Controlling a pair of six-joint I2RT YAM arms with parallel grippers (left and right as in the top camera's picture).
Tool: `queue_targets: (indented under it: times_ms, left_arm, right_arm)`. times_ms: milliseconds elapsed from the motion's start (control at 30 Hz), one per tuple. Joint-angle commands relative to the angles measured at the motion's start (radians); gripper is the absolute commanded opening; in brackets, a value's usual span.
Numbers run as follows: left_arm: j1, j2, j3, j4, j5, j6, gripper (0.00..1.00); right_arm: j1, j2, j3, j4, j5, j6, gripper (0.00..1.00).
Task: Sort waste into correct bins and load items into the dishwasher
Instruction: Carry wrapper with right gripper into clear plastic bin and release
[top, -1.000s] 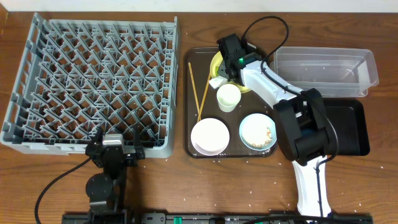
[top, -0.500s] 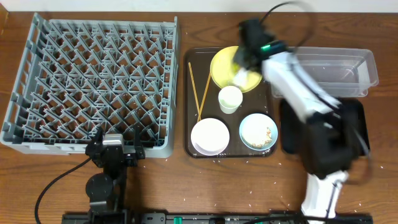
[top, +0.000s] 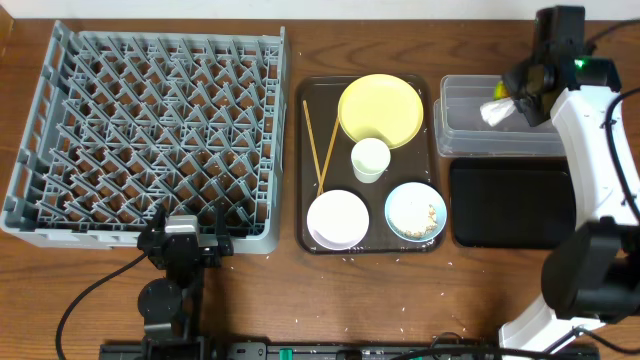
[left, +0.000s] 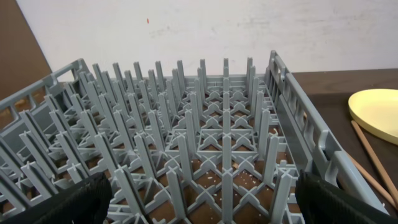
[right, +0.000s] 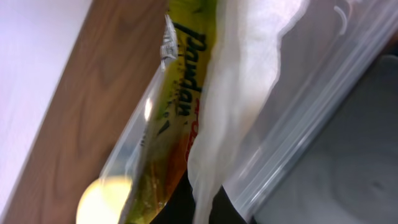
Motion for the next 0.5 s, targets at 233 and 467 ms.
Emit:
queue_targets:
  times_ms: [233, 467]
  left_arm:
    - [0.006, -0.006, -0.027, -0.014, 0.01, 0.003, 0.95]
    - [0.006, -0.006, -0.028, -0.014, 0.01, 0.003, 0.95]
  right_arm:
    - [-0.05, 0.052, -0.195, 0.198, 0.024, 0.134, 0.29]
    - [-0.048, 0.003, -0.183, 0.295, -0.097, -0.219, 0.98]
